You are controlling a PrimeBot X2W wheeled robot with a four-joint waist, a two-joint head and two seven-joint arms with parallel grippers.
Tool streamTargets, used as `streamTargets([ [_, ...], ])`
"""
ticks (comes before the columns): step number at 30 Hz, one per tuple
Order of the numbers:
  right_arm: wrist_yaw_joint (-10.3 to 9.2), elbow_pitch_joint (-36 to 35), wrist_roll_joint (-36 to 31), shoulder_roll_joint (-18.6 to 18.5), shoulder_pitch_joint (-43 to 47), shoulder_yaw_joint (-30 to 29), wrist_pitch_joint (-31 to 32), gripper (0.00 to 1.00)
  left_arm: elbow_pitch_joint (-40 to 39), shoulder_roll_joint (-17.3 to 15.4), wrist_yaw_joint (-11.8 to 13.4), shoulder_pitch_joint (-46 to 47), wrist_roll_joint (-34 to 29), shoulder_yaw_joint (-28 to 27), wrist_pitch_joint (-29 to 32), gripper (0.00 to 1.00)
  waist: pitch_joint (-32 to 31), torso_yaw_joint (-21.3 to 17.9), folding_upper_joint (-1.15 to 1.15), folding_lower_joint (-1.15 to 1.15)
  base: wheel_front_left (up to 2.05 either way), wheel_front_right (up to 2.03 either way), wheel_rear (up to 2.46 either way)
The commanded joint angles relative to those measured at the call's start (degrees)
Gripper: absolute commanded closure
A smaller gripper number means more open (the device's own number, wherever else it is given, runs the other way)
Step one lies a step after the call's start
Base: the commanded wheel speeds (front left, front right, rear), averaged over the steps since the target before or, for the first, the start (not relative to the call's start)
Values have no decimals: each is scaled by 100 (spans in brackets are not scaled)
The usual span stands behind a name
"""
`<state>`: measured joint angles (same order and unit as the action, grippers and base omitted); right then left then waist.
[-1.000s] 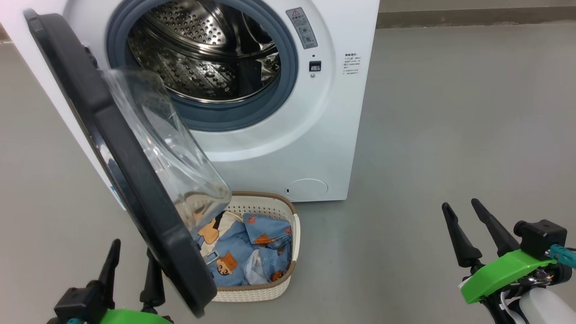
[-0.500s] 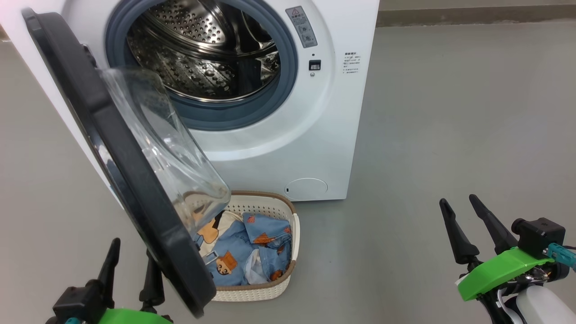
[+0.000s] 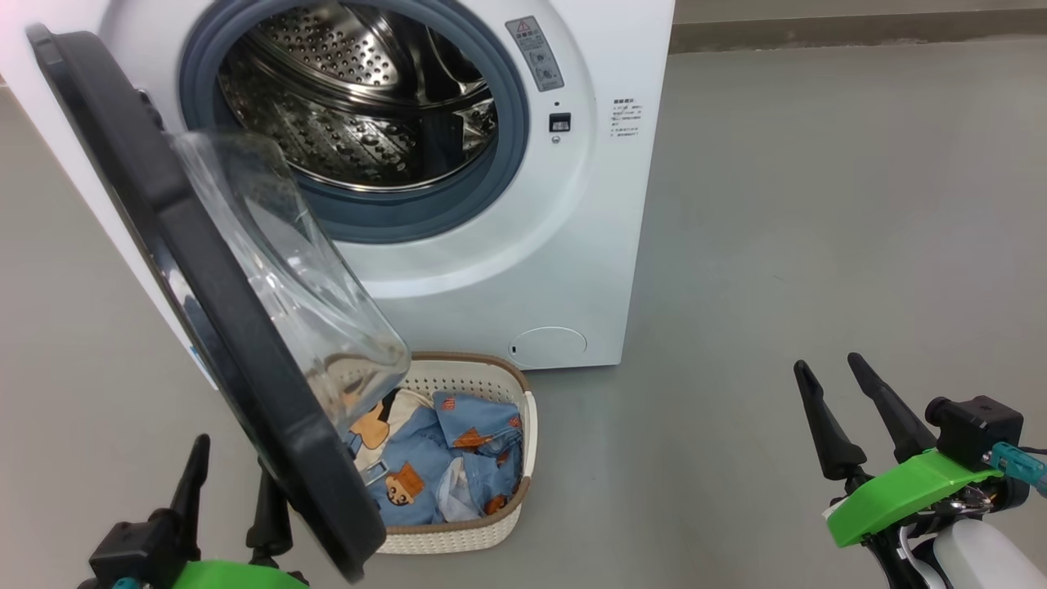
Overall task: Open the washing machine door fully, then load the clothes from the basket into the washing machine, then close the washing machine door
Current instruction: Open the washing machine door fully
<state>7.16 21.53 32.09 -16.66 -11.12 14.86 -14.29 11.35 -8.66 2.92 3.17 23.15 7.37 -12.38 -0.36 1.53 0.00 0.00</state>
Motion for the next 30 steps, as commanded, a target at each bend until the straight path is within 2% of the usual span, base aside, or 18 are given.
streamTargets([
  [1, 33, -133, -73, -82, -44, 101, -71, 0, -125, -145, 36, 110, 46, -180, -52, 0, 2, -21, 0, 0, 0, 0, 0],
  [6, 33, -139, -66, -70, -34, 105, -71, 0, -144, -173, 57, 114, 58, -183, -56, 0, 8, -56, 0, 0, 0, 0, 0],
  [7, 33, -137, -65, -70, -31, 103, -71, 0, -153, -178, 61, 115, 62, -184, -57, 10, 7, -58, 0, 0, 0, 0, 0],
  [8, 33, -135, -64, -68, -28, 100, -71, 0, -164, -183, 66, 116, 64, -185, -58, 58, 6, -60, 0, 0, 0, 0, 0],
  [9, 33, -136, -64, -66, -24, 96, -71, 0, -178, -188, 70, 117, 65, -189, -64, 100, 5, -60, 0, 0, 0, 0, 0],
  [15, 33, -139, -68, -52, -3, 72, -71, 0, -344, -217, 100, 130, 64, -217, -102, 100, 4, -23, 0, 0, 0, 0, 0],
  [23, 33, -135, -71, -22, 13, 60, -71, 0, -965, -283, 249, 126, -154, -266, -183, 100, -9, 75, 0, 0, 0, 0, 0],
  [30, 33, -113, -60, -3, 31, 65, -71, 0, -2032, -313, 465, 101, -540, -70, -135, 100, -32, 197, 0, 0, 0, 0, 0],
])
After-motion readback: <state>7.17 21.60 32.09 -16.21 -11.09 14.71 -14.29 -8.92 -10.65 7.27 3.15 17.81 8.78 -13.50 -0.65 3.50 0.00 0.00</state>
